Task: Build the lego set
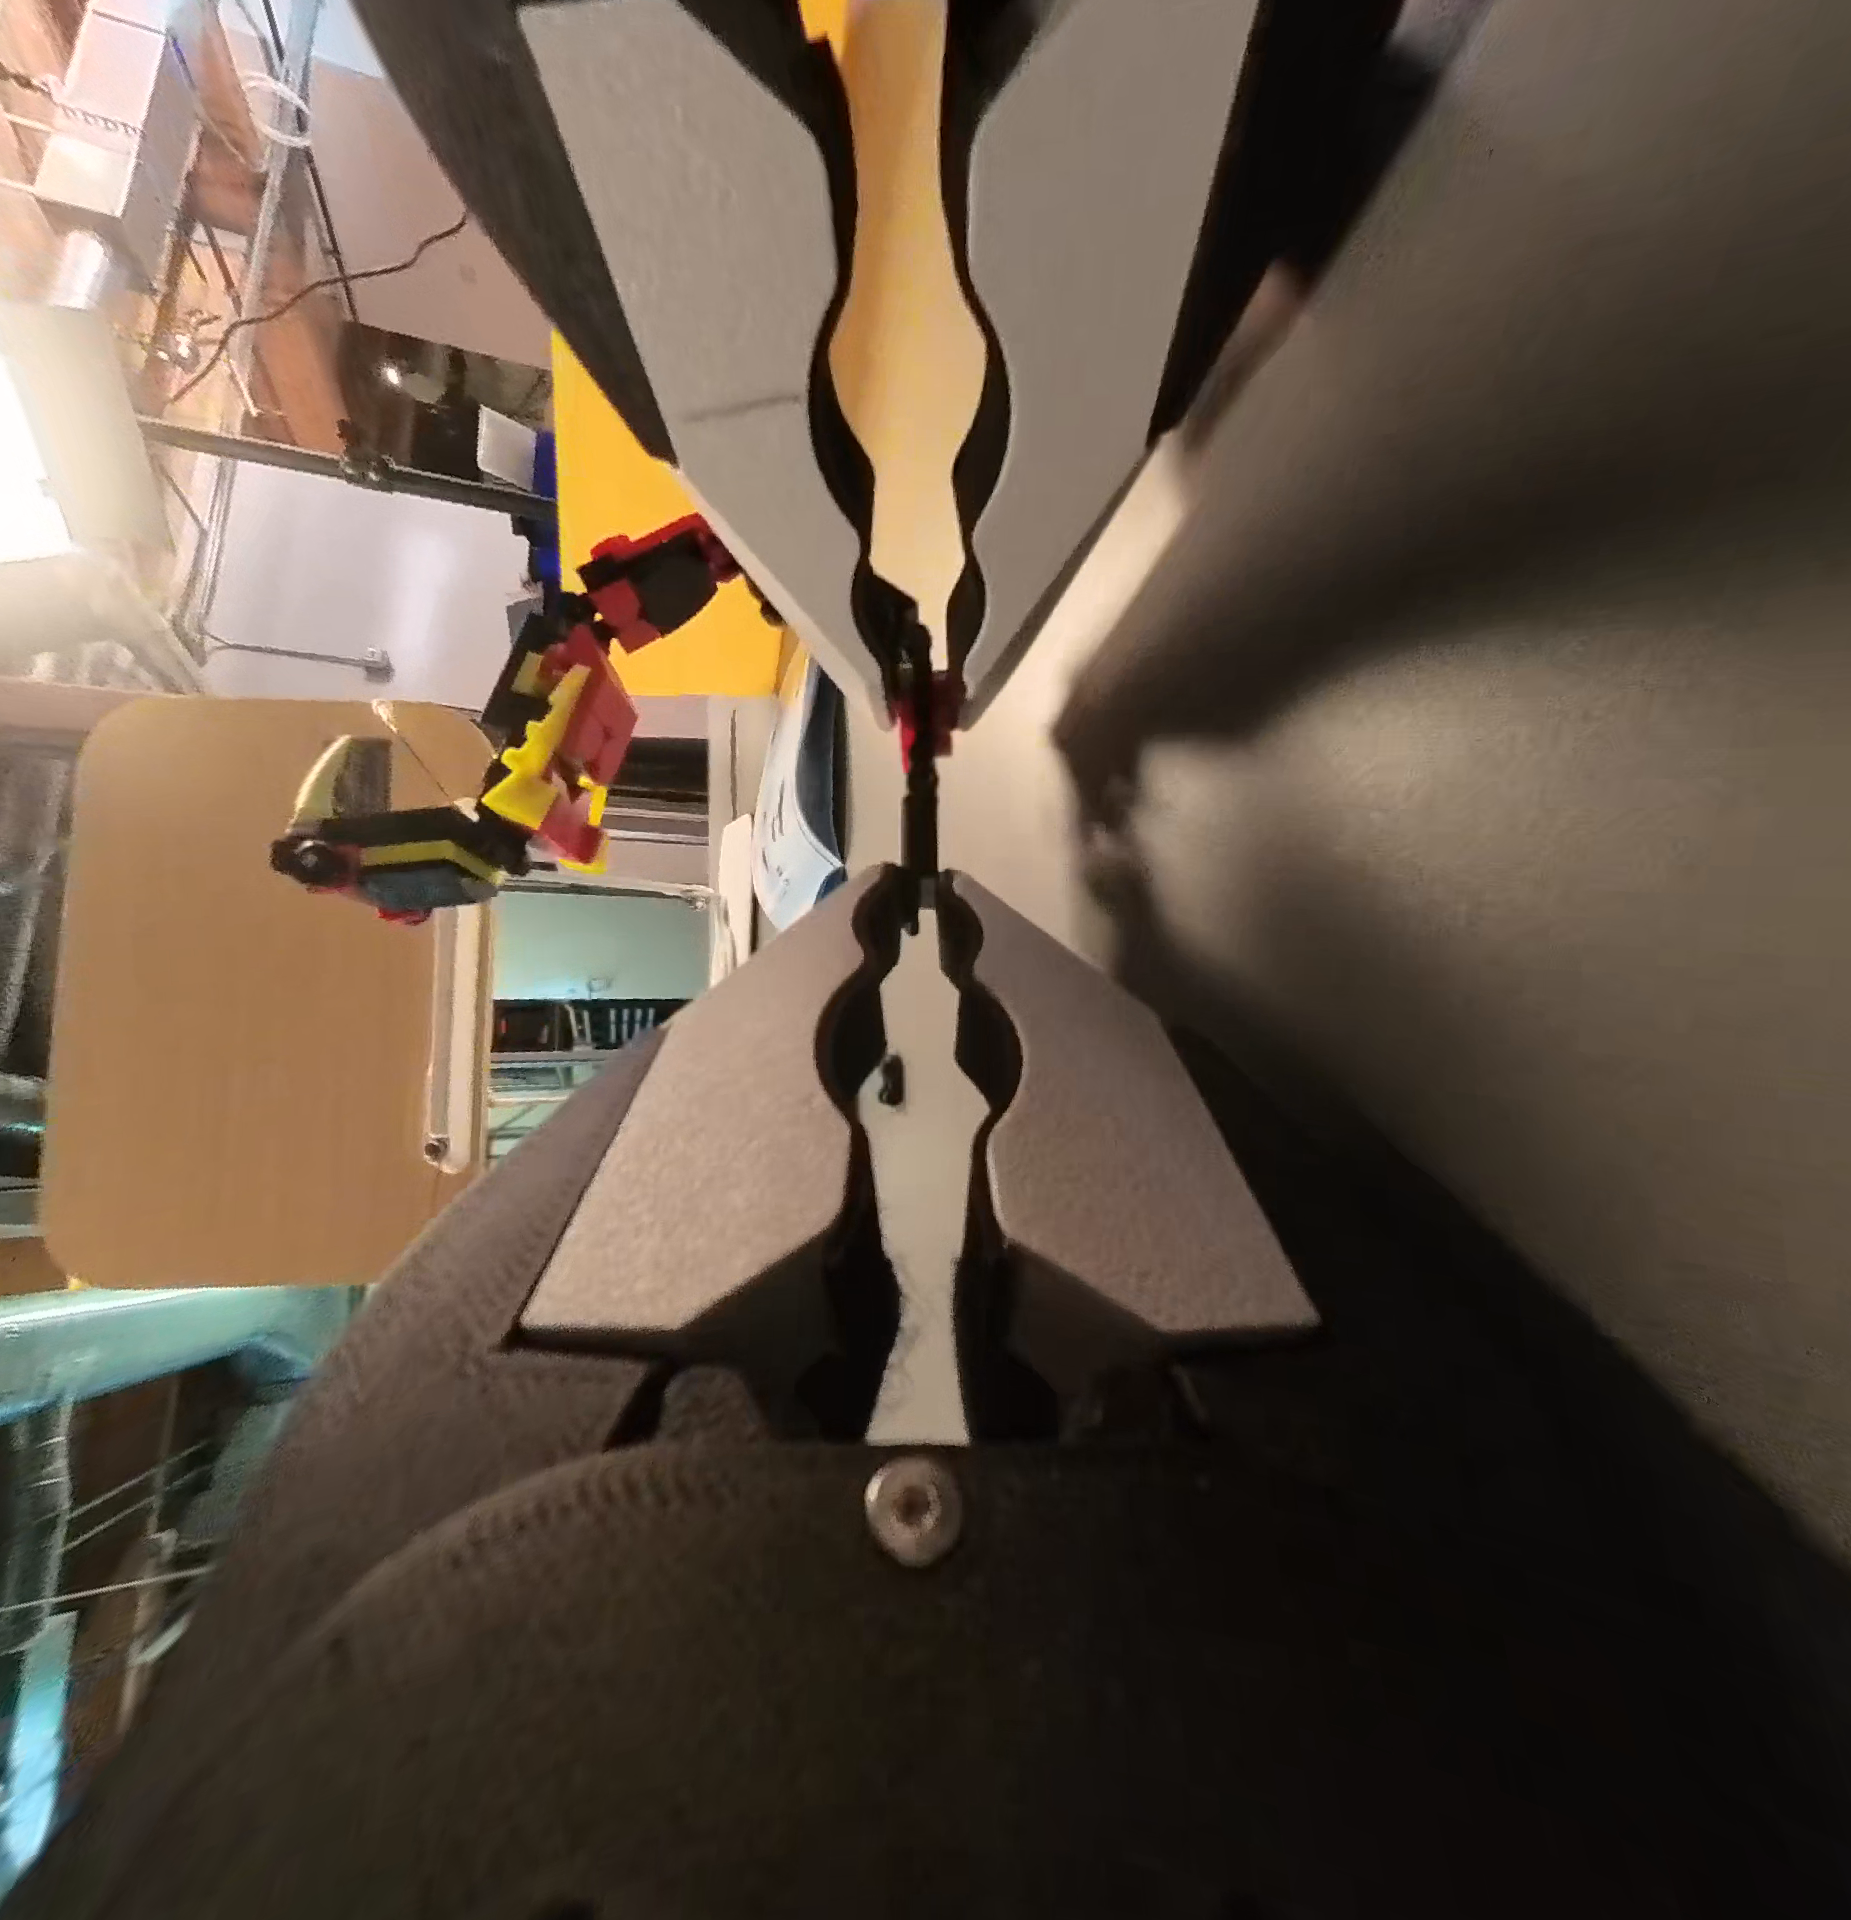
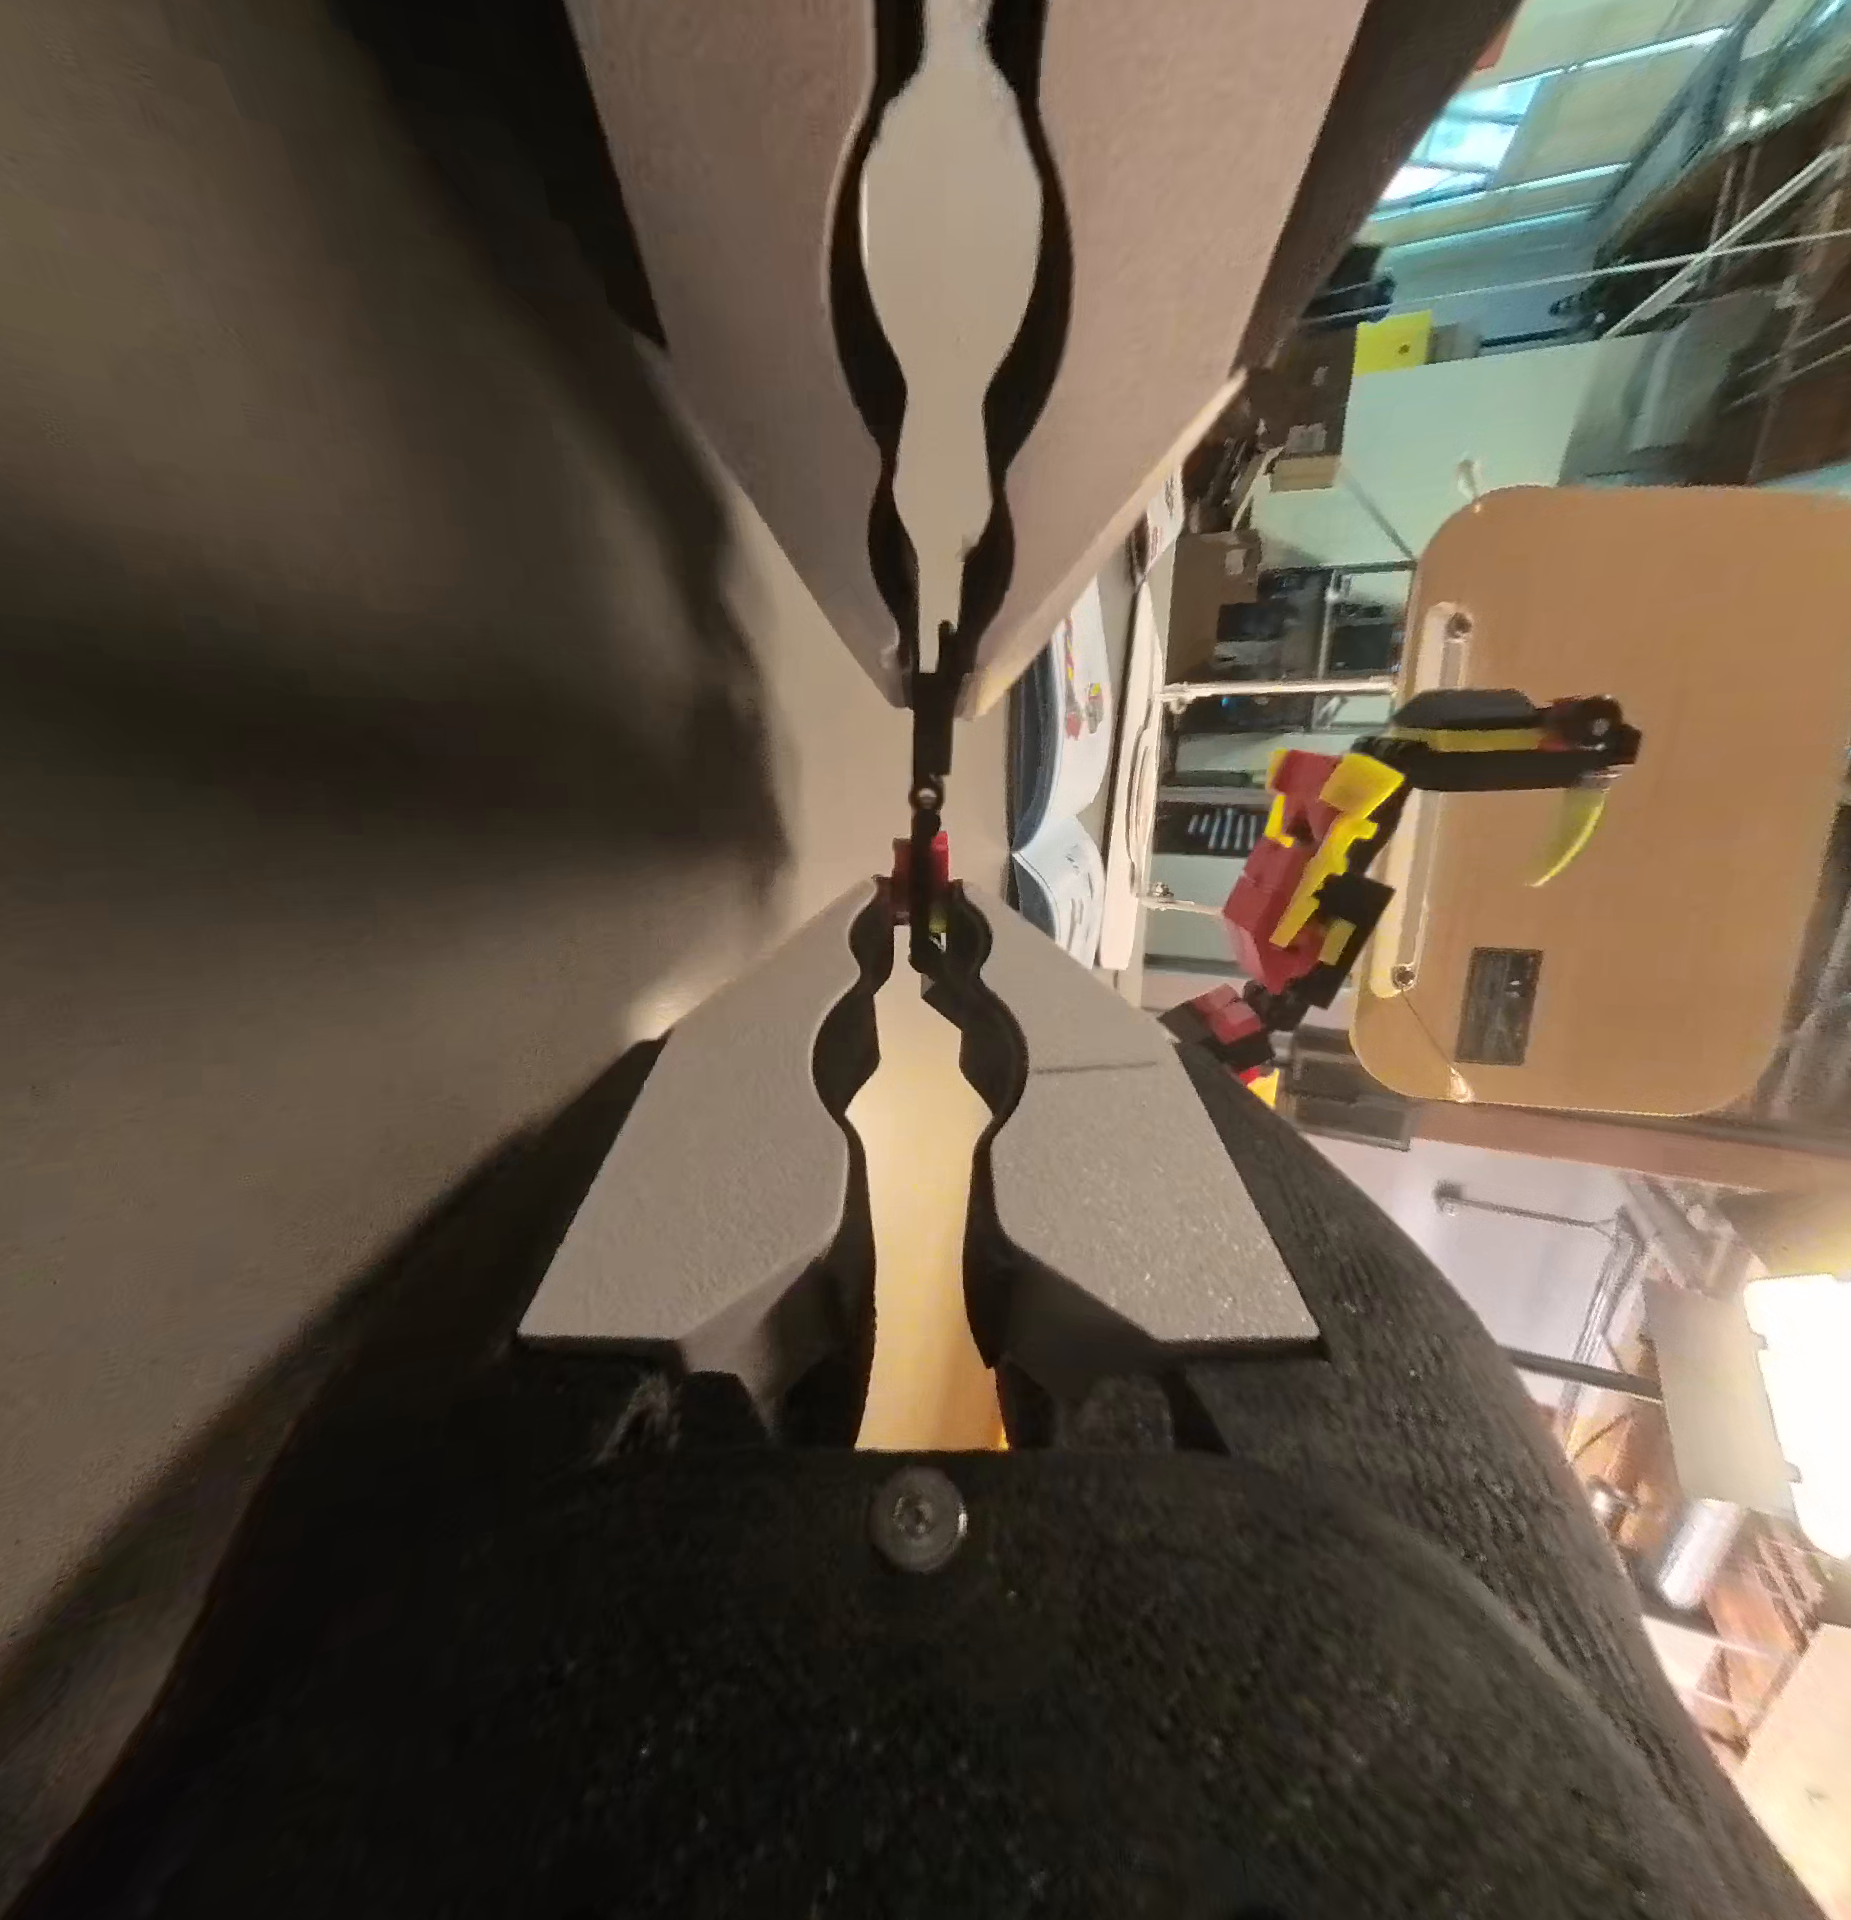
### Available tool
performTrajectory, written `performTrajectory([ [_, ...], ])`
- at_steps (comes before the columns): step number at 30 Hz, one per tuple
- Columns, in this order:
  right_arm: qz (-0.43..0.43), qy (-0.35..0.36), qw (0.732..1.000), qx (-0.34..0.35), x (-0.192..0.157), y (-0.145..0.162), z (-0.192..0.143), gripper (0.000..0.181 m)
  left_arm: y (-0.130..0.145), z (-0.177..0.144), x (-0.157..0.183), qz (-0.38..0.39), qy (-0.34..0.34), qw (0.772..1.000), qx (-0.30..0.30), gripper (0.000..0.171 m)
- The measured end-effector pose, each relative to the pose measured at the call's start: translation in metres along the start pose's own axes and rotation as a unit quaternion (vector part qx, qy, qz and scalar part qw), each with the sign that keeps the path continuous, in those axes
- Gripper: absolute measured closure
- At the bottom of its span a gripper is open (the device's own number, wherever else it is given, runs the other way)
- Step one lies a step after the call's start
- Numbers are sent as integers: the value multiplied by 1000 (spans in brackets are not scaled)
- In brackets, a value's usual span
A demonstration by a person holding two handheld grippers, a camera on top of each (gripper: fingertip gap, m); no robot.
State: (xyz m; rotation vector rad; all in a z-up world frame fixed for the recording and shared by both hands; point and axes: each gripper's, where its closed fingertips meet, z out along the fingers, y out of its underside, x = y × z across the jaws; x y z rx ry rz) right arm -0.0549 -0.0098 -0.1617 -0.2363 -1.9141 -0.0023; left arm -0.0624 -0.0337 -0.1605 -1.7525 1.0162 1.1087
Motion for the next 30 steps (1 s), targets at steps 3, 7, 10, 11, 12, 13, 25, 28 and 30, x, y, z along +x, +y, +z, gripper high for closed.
performTrajectory([
  [3,-2,13,1000,9,-3,0,0,173,0,0,2,13,2,1000,-1,166],
  [7,9,25,1000,13,-6,0,1,174,-1,1,5,21,8,1000,-1,167],
  [10,35,21,999,13,-7,1,1,174,-2,2,7,13,15,1000,1,167],
  [11,43,18,999,12,-7,1,1,174,-3,2,8,11,19,1000,3,167],
  [12,46,15,999,11,-8,0,1,174,-3,2,8,13,19,1000,3,167],
  [13,45,14,999,10,-9,0,1,174,-3,2,8,15,19,1000,2,167],
  [25,79,33,996,5,-3,-1,6,174,1,6,2,-88,29,996,2,165],
  [28,124,68,990,-5,9,0,10,174,10,3,-8,-228,55,972,-2,159],
  [30,133,100,986,-13,21,3,13,174,19,-2,-21,-323,58,945,2,158],
])
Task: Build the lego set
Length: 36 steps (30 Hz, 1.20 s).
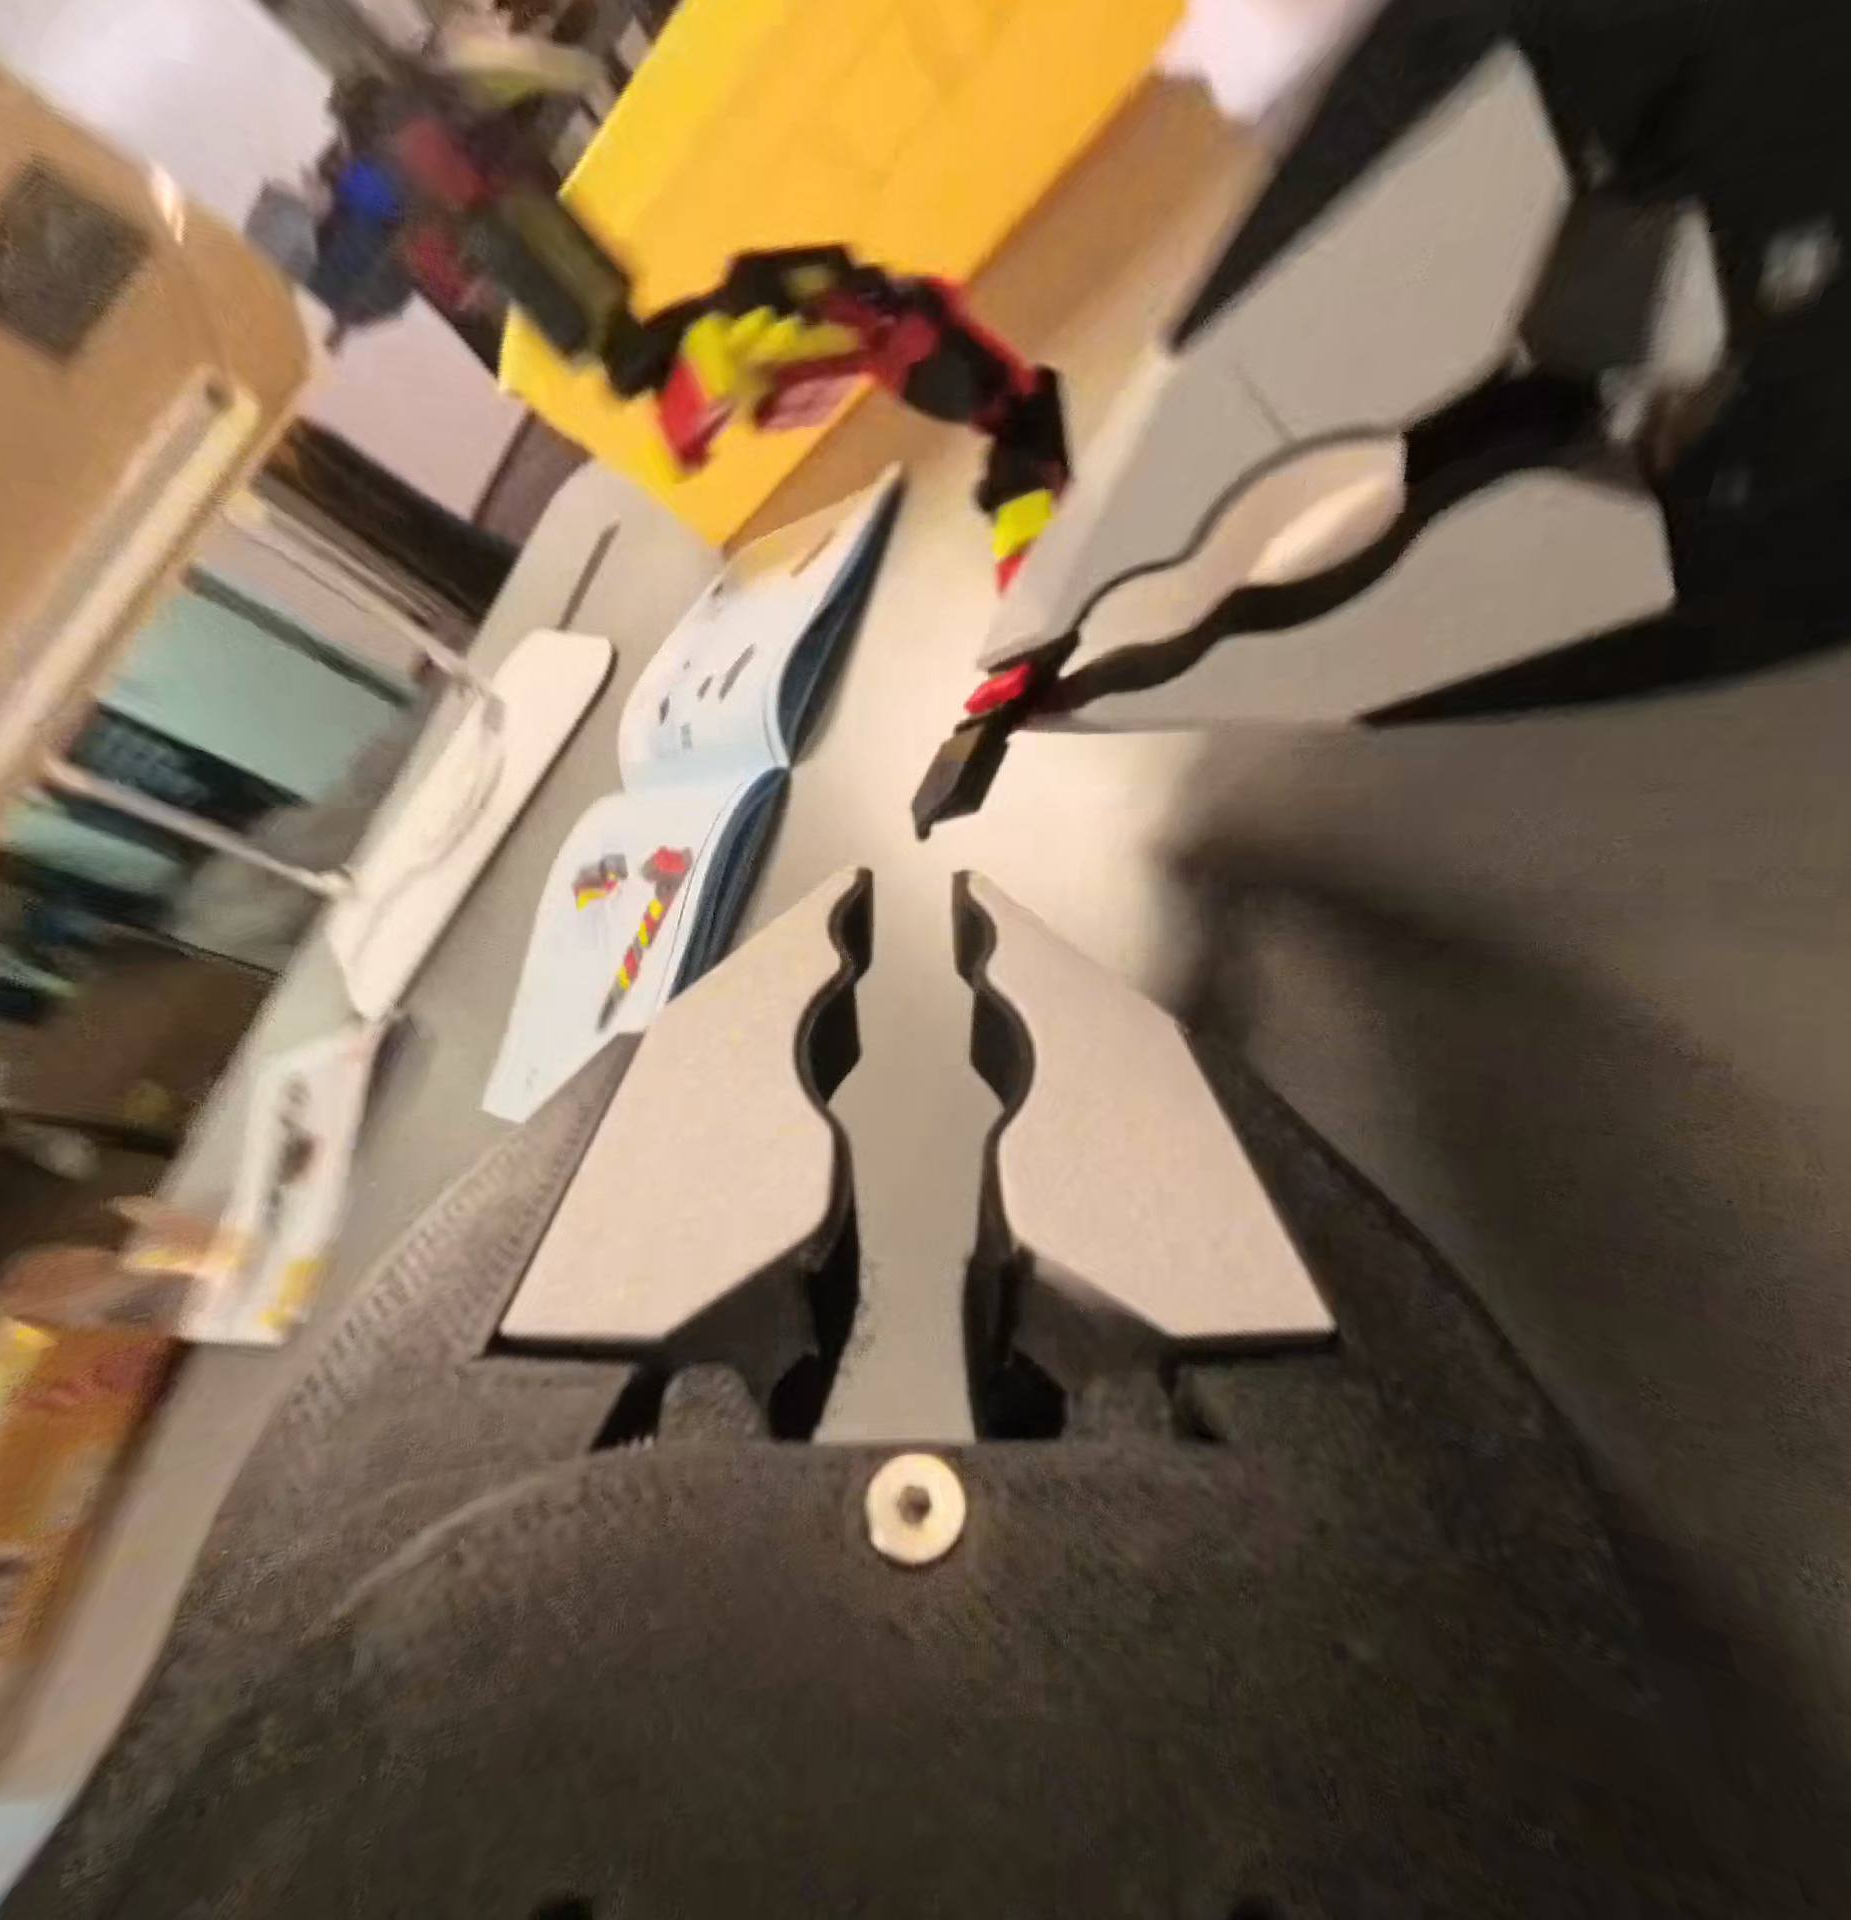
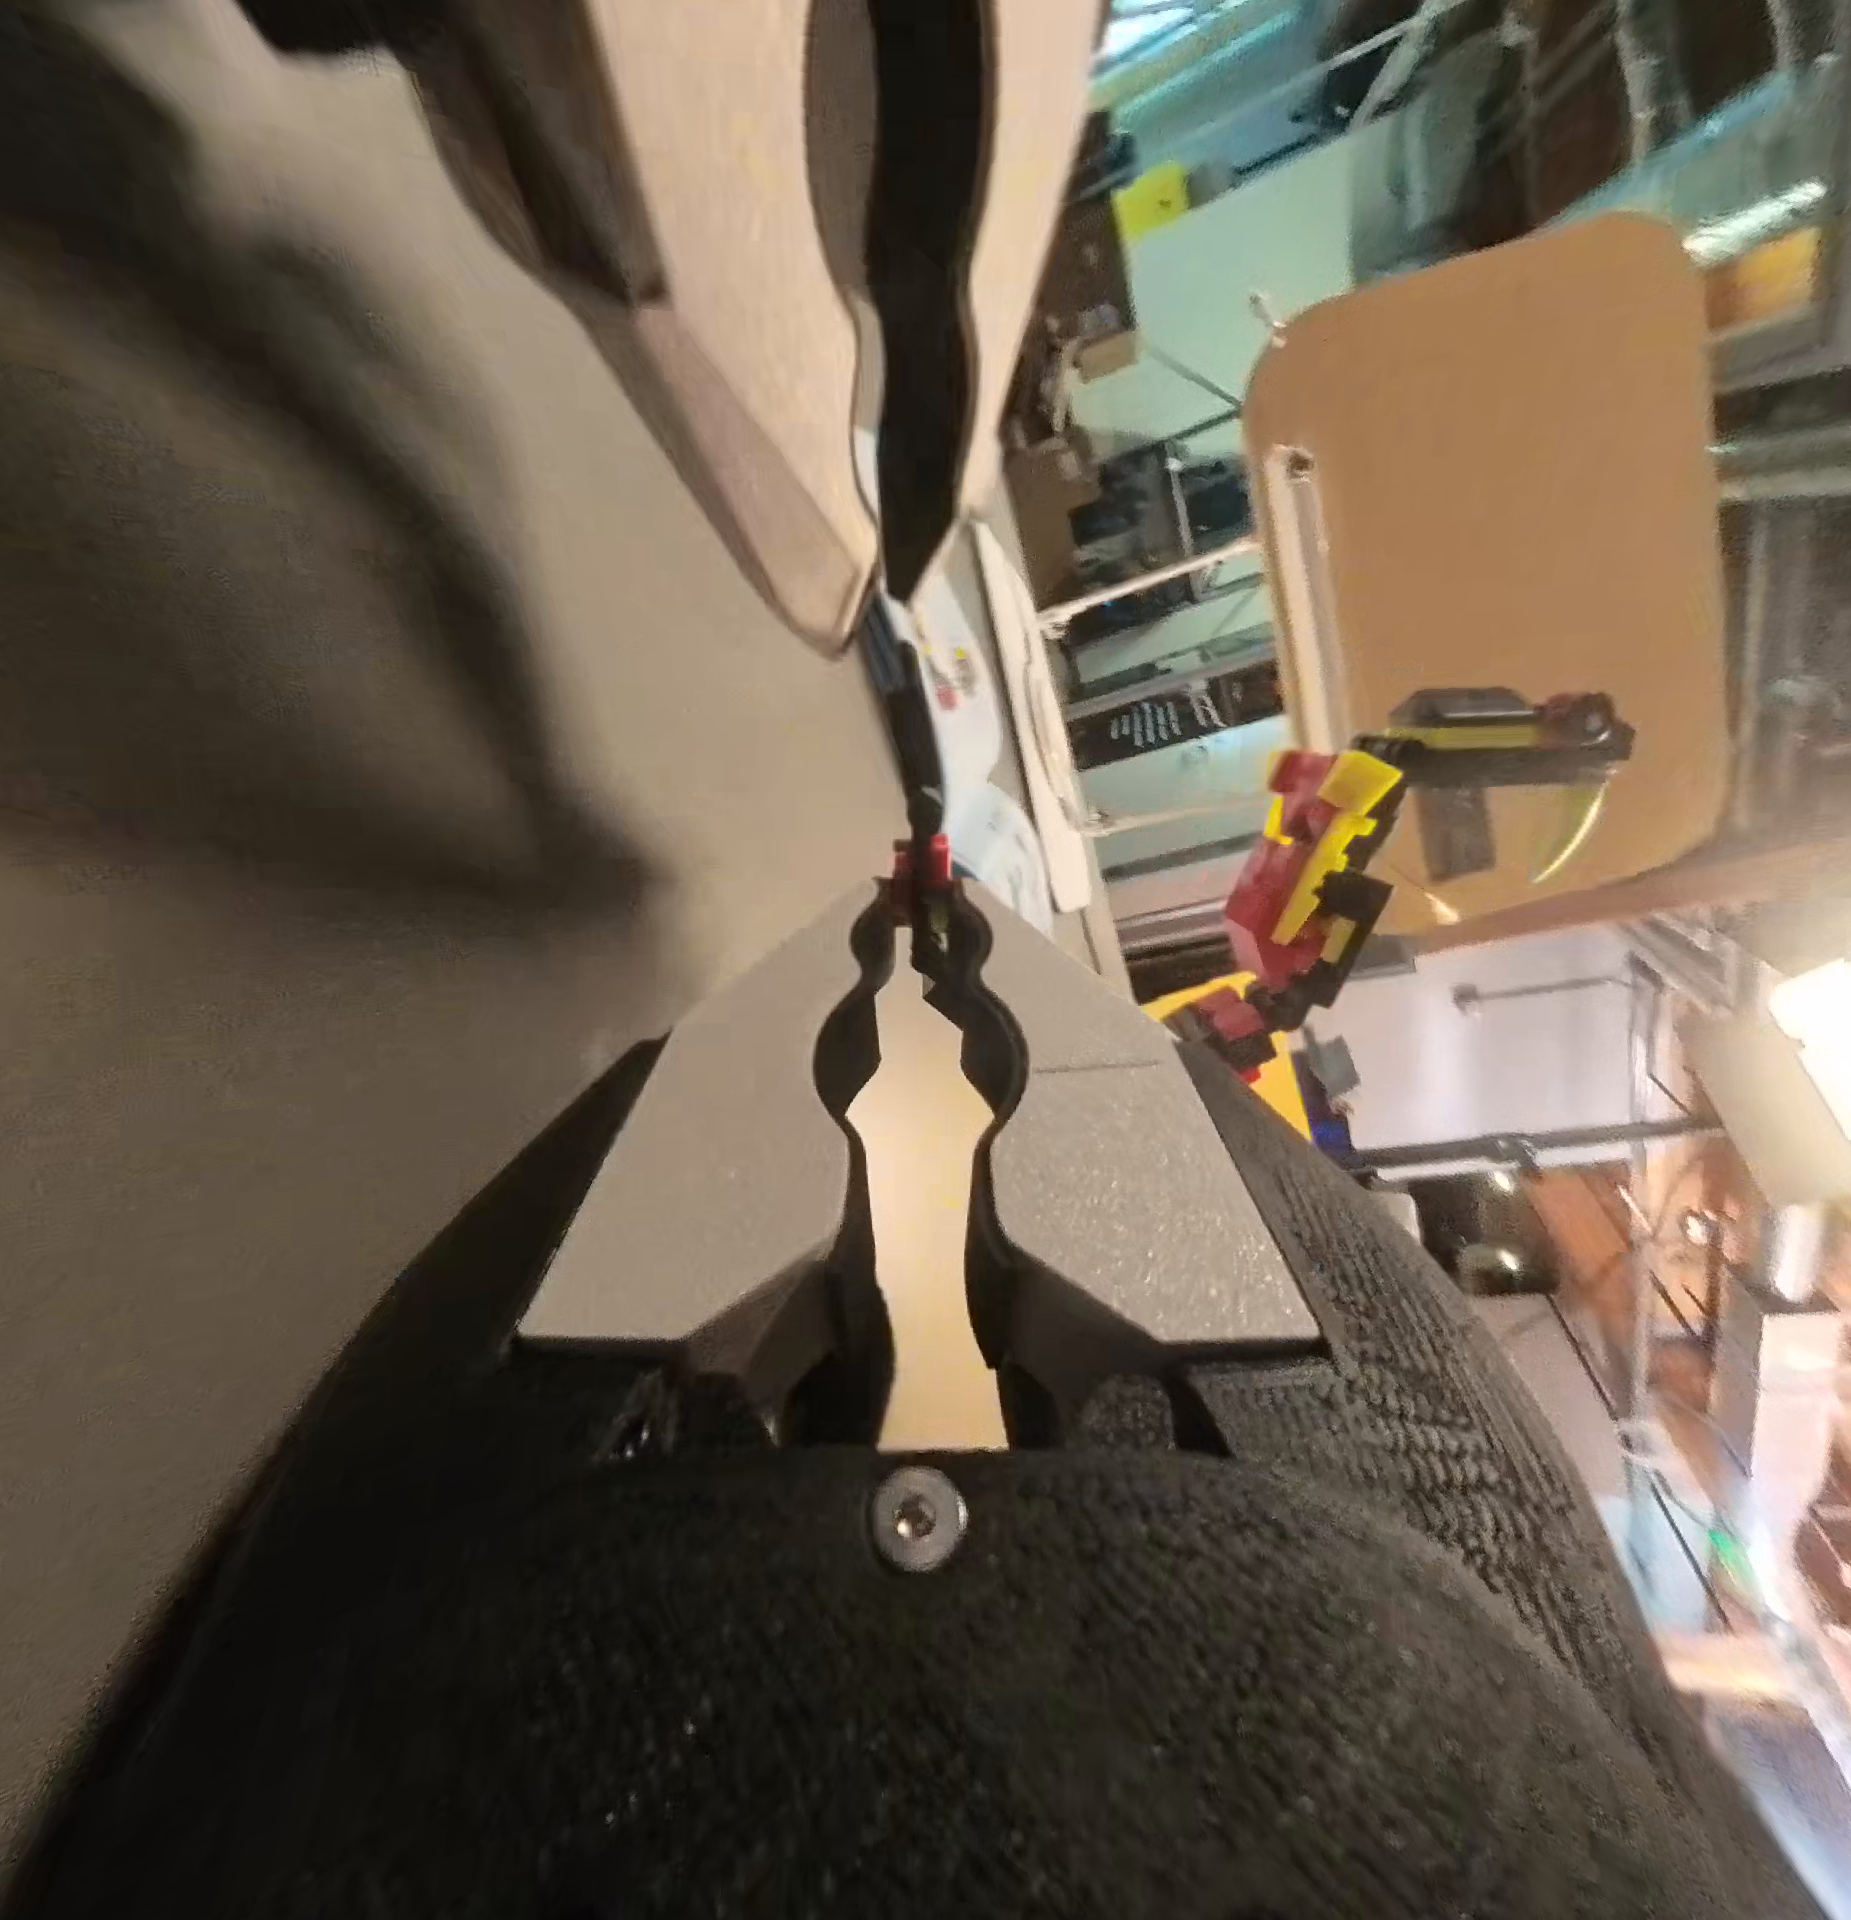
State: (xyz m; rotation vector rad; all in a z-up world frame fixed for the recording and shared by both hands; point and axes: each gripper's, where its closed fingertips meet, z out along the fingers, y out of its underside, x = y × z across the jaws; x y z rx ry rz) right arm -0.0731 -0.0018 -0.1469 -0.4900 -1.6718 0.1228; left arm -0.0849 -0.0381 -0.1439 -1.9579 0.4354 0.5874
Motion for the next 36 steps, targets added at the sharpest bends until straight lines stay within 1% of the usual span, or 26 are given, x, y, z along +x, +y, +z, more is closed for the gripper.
performTrajectory([
  [1,10,14,1000,2,6,-2,2,174,-2,-4,-7,-60,9,998,12,157],
  [2,19,31,999,7,13,-4,5,174,-6,-9,-13,-127,19,991,30,155],
  [3,23,52,998,15,20,-8,8,174,-10,-14,-20,-200,33,978,53,152],
  [4,24,73,997,27,28,-14,11,173,-15,-19,-27,-276,49,957,78,147],
  [5,23,91,995,40,34,-21,15,174,-20,-24,-34,-347,66,930,106,142],
  [7,16,126,989,71,44,-37,24,174,-26,-33,-53,-468,91,864,160,133],
  [8,9,142,986,87,49,-47,28,174,-27,-38,-63,-514,95,833,183,130],
  [10,0,172,978,115,56,-65,38,174,-22,-46,-82,-587,89,775,218,130],
  [11,-2,181,975,125,59,-73,43,174,-19,-48,-89,-615,87,750,227,130],
  [12,-2,188,973,131,60,-80,49,174,-16,-51,-93,-635,87,731,233,130],
  [13,0,195,972,133,62,-86,55,174,-12,-52,-97,-647,83,720,236,130],
  [17,36,206,967,143,67,-108,77,173,-4,-62,-112,-660,35,703,262,130],
  [20,50,211,964,157,68,-129,88,174,-2,-69,-127,-657,3,700,280,132],
  [22,53,214,961,164,67,-140,94,174,-1,-76,-139,-657,-7,699,283,138],
  [25,52,217,960,169,66,-152,103,174,12,-78,-153,-657,-33,713,242,140],
  [27,59,211,960,174,65,-160,111,174,19,-76,-158,-658,-39,719,221,143],
  [28,63,208,960,177,64,-164,115,174,22,-76,-162,-659,-42,719,218,149],
  [32,66,205,959,184,62,-182,131,173,43,-82,-179,-660,-74,717,209,162],
  [36,54,193,961,189,53,-202,150,174,66,-91,-196,-673,-95,703,209,165],
])
